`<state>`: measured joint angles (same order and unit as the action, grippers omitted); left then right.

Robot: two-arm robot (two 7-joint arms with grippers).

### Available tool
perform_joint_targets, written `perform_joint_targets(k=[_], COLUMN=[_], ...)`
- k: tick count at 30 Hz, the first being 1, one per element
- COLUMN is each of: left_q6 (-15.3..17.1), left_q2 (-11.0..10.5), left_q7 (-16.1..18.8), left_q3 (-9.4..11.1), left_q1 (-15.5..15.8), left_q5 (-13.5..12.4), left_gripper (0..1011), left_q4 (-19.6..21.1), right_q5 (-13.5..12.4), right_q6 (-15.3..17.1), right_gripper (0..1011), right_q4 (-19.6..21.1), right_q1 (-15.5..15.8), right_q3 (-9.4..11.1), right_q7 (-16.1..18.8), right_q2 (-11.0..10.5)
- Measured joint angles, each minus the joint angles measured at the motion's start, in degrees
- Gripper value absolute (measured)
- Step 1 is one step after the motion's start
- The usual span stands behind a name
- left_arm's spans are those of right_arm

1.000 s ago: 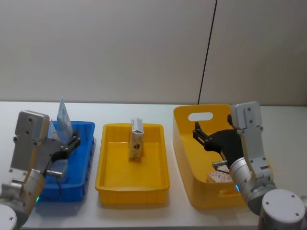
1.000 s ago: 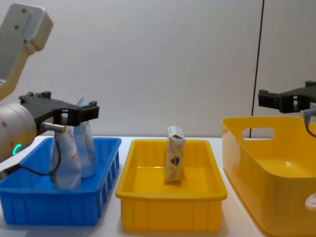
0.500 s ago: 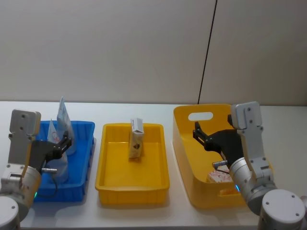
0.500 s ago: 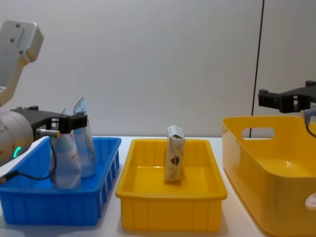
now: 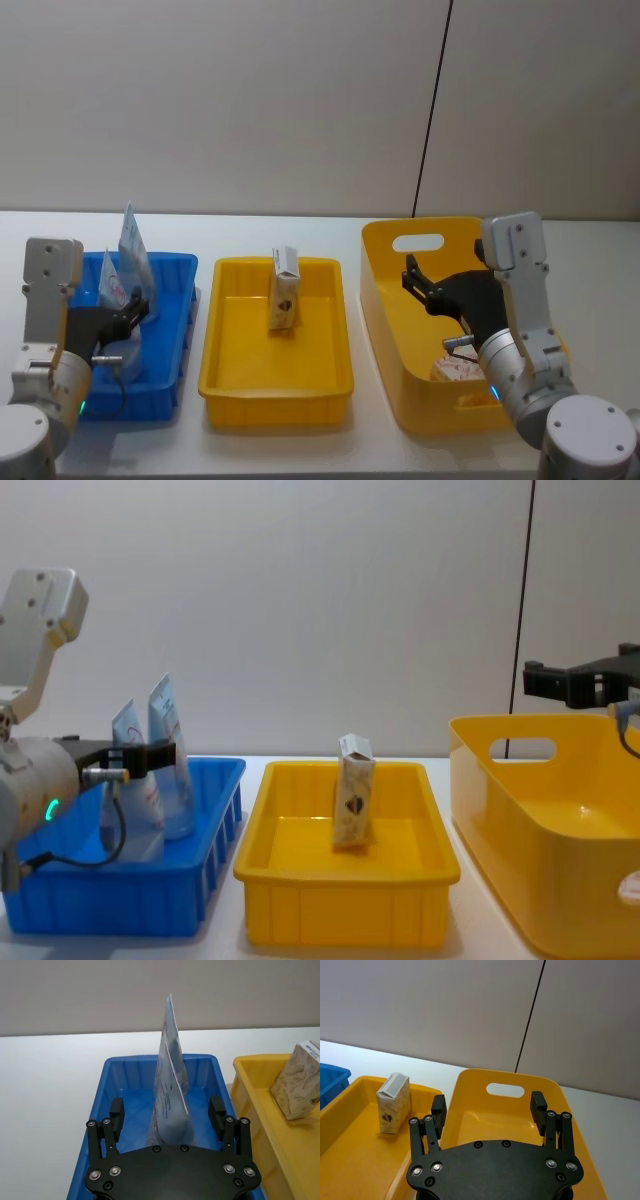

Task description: Bimanual collaborative sorting of washing and personal care products

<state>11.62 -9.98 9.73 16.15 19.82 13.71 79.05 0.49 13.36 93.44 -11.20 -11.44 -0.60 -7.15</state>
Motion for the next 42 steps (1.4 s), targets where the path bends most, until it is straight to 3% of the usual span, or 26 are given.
perform_joint_targets(k=[10,18,26,34,42], left_q6=[-0.7,-2.21,-3.83,-4.96,-5.24], left_q2=[2.01,3.41,4.49,5.04,4.87], left_q7=[-0.56,-1.02,-1.15,-0.96,-0.98], left_q3=[-0.86,-1.15,-1.29,-1.34,-1.44], left_q1=[1.79,3.43,5.1,6.12,5.85], left_q5=[0.83,0.95,0.45,-0.56,-1.27], left_gripper=[979,791,521,458,410], left_q4=[-4.73,-8.53,-12.05,-14.03,-13.04], right_q5=[-0.01,-0.02,-0.02,-0.02,-0.02], right_q6=[0.0,0.01,0.01,0.01,0.01], right_gripper=[1004,1004,1004,1004,1004], right_q4=[0.0,0.0,0.0,0.0,0.0], right_q1=[0.0,0.0,-0.01,0.0,-0.01], right_q3=[0.0,0.0,0.0,0.0,0.0], right_q7=[0.0,0.0,0.0,0.0,0.0], right_q2=[0.0,0.0,0.0,0.0,0.0])
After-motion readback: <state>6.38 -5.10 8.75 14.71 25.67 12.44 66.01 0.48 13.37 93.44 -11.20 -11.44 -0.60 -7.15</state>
